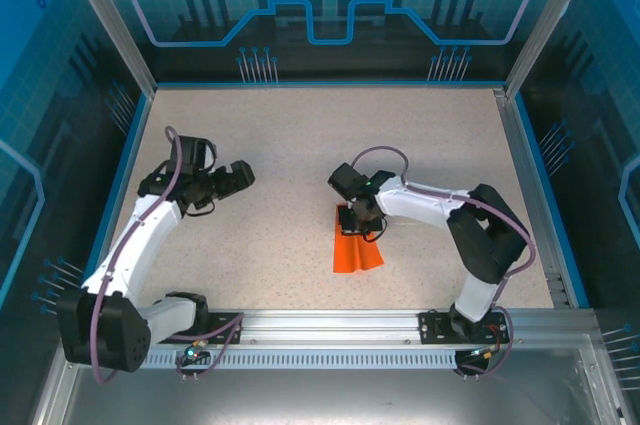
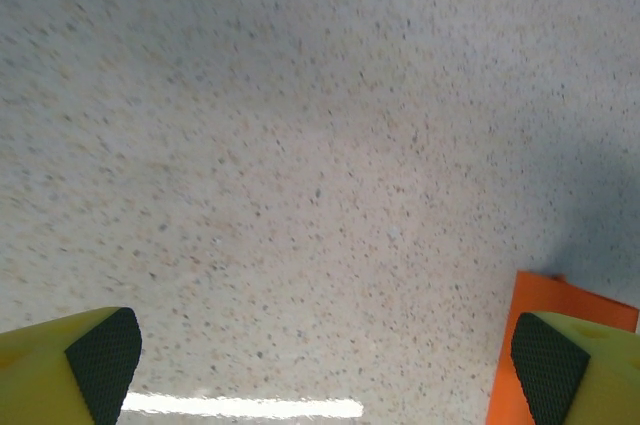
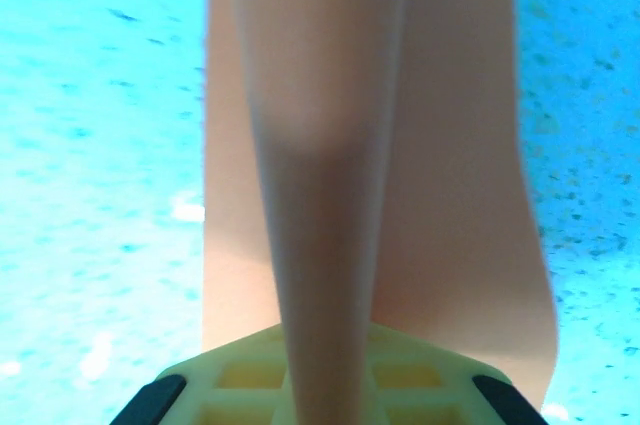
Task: Fold a paper plane with a square sheet of paper (pick it up from the middle)
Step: Fold the square sheet of paper in half at the center of the table.
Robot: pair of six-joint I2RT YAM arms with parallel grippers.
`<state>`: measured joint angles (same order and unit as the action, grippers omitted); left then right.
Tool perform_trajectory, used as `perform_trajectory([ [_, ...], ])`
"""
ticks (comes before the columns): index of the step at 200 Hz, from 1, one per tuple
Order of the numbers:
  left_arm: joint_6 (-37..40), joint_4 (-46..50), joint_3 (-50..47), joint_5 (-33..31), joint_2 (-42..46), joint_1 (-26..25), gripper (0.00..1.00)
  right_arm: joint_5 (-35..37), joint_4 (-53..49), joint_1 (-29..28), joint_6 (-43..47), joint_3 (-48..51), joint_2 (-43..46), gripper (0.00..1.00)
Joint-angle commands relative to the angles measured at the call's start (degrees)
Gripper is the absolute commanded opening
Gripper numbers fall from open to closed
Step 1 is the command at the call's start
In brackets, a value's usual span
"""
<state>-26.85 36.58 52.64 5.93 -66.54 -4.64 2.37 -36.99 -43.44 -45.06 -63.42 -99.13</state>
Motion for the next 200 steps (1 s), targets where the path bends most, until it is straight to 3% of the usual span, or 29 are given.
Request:
perform_trajectory([
  [1, -3.25, -3.44, -1.94, 4.23, -1.21, -1.73, 0.98, -6.48, 4.71, 0.81, -0.9, 0.38, 3.91, 0.12],
  [47, -7.15, -9.59, -5.22, 6.55, -2.72, -6.89, 0.99, -25.4, 20.27, 3.23, -1.36, 2.83, 6.61, 0.15],
  [65, -9.54, -13.06, -7.07, 7.98, -2.82, -8.8, 0.99, -28.26, 23.12, 4.62, -1.45, 3.27, 3.77, 0.17],
  [112, -13.23, -19.08, -10.29, 9.36, -4.22, -13.71, 0.98, -25.45, 17.72, 7.33, 4.29, 0.76, -4.81, 0.26],
  [164, -14.27, -20.41, -10.77, 8.46, -6.05, -16.92, 0.98, -17.25, 11.29, 8.63, 9.39, 0.48, -4.53, 0.53],
  [200, -16.04, -21.93, -12.45, 8.47, -5.63, -18.08, 0.97, -14.49, 9.62, 8.61, 9.56, 0.19, -5.6, 0.52],
])
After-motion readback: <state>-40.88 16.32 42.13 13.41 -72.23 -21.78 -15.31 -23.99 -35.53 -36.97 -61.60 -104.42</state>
